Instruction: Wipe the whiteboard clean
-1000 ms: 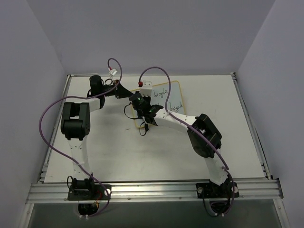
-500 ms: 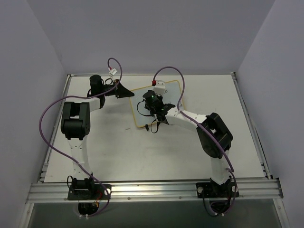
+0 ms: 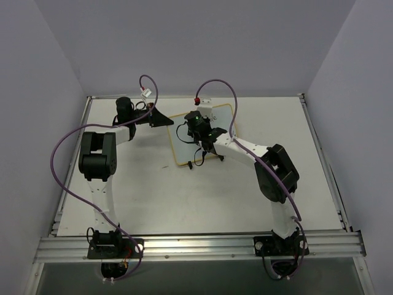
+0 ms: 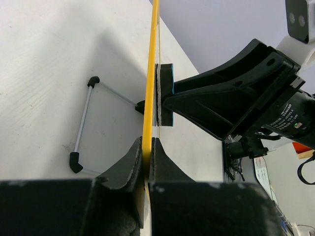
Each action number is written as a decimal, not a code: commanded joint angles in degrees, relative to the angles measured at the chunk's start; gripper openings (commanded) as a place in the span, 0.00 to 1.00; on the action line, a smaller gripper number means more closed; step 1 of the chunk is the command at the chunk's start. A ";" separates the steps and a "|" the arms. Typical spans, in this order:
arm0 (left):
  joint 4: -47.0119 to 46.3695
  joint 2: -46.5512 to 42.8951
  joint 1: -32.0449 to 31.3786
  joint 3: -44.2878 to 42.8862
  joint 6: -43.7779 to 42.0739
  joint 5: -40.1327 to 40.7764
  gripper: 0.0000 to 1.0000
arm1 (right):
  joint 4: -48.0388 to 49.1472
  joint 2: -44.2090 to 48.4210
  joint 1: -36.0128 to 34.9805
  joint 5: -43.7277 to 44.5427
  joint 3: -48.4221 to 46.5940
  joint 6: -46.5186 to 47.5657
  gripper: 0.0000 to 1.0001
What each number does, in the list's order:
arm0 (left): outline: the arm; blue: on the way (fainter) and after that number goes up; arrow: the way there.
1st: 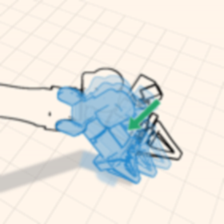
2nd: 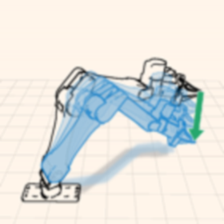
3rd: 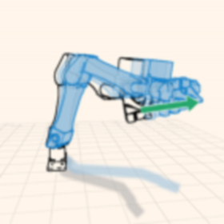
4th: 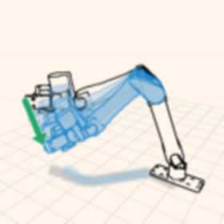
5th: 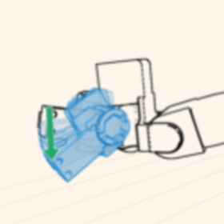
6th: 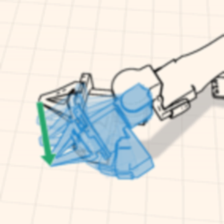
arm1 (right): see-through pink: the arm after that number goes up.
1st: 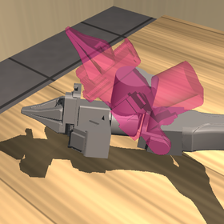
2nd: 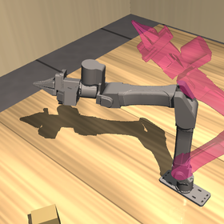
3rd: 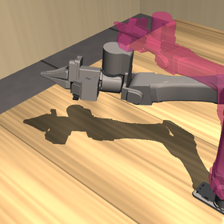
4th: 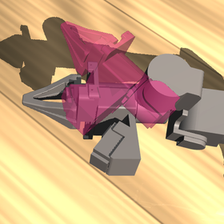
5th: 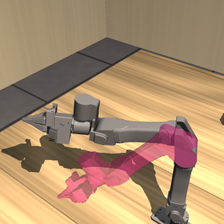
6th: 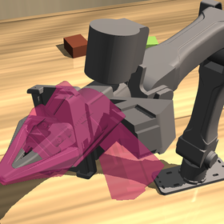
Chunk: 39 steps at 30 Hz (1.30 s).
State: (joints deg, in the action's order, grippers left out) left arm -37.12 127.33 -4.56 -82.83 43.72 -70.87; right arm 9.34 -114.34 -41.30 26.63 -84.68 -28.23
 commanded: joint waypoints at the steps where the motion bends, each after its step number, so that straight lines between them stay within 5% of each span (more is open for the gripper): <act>1: -3.66 -1.47 -0.98 0.65 -3.38 -4.54 0.02 | 2.07 -1.58 2.79 1.76 -0.84 1.95 0.00; 17: -3.31 -1.73 -0.89 0.65 -3.65 -4.89 0.02 | 6.83 2.02 14.93 -1.76 9.81 6.69 0.00; 32: -3.13 -1.56 -0.80 0.56 -3.65 -5.15 0.02 | 2.79 -0.35 2.02 -7.73 -3.11 6.35 0.00; 39: -2.52 -1.99 -0.80 0.74 -4.17 -5.07 0.02 | 1.20 -2.99 2.00 -5.36 -4.88 6.35 0.00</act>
State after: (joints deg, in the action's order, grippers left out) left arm -37.32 127.31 -4.64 -82.72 43.79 -71.46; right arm 12.49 -116.29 -41.76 20.43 -88.66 -22.17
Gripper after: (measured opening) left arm 0.076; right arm 0.262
